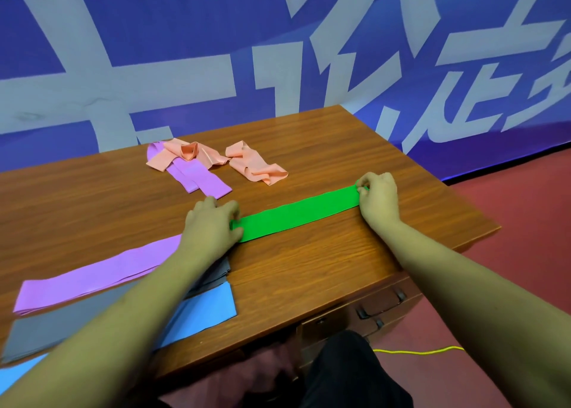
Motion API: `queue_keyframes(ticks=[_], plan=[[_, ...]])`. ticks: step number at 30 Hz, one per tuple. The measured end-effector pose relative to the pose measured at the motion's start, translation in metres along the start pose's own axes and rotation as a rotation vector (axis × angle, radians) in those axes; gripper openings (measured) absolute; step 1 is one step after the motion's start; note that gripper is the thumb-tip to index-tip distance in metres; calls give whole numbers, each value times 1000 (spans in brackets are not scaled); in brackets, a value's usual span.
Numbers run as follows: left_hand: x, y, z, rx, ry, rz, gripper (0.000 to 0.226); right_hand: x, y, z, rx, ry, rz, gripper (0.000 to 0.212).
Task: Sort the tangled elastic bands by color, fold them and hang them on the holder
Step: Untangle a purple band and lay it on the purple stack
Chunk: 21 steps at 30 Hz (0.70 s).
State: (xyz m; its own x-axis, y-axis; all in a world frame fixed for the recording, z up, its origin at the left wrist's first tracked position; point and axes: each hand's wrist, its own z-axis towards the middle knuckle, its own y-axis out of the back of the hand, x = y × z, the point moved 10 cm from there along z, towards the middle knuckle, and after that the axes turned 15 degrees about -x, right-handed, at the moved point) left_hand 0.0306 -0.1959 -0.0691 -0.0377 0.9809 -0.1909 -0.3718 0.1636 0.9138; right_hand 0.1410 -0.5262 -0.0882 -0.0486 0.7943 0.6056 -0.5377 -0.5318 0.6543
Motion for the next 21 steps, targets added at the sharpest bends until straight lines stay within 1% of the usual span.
queue_keyframes(ticks=[1,3,5,6,9,12,16,18,21], plan=[[-1,-1,1,11,-19,28,18,2,-1,-2,7,33,-47,13],[2,-4,4,40,-28,30,17,12,3,-2,-5,87,-135,16],[10,0,11,9,5,-40,18,31,8,-1,-26,162,-162,23],[15,4,15,-29,31,-83,18,44,8,-2,-9,200,-152,26],[42,12,32,-111,132,-134,16,91,-12,-10,118,274,-69,24],[66,8,47,-95,186,-109,20,139,-46,-27,266,311,9,24],[77,0,64,-96,138,-87,26,190,-89,-50,380,361,54,29],[77,-8,70,-59,90,-94,28,208,-111,-60,452,404,44,32],[73,-18,73,-27,6,-72,21,222,-138,-73,556,437,54,38]])
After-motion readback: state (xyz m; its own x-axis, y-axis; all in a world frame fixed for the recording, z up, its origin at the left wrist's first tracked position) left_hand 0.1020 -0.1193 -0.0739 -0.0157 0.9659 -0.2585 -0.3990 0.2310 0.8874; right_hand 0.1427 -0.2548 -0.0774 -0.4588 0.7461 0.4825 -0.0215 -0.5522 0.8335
